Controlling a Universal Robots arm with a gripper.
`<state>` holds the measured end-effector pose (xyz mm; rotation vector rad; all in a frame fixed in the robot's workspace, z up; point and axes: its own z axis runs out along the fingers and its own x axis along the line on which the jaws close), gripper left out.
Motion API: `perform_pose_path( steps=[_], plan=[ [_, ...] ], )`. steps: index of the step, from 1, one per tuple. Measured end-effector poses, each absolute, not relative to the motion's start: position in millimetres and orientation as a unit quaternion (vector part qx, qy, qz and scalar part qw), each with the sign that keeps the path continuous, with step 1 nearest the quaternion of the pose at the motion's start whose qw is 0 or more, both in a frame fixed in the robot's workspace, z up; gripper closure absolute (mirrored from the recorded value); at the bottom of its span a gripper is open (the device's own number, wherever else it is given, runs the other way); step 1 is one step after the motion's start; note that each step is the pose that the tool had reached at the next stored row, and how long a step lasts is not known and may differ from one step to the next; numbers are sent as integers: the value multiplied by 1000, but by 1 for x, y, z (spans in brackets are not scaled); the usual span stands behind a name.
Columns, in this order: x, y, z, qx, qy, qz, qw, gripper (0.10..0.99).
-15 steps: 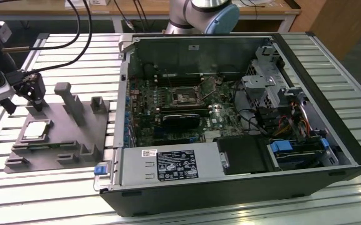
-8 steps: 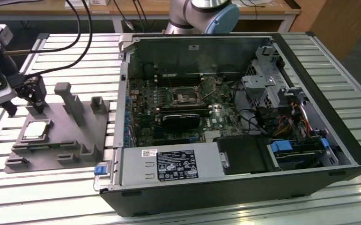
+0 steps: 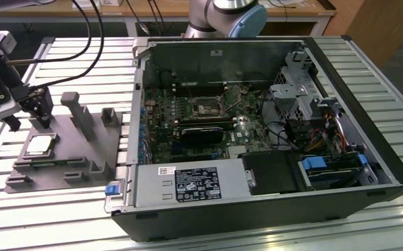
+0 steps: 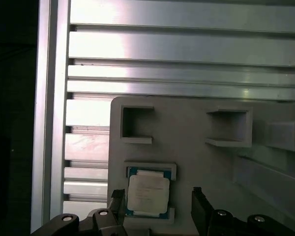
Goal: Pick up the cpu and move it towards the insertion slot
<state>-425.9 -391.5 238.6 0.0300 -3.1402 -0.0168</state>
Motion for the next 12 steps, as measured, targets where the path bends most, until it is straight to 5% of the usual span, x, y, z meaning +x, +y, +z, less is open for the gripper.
perform_pose_path(
  steps=[12],
  plan=[
    [-431,-395,227,17,-1000,-3,1,439]
  ],
)
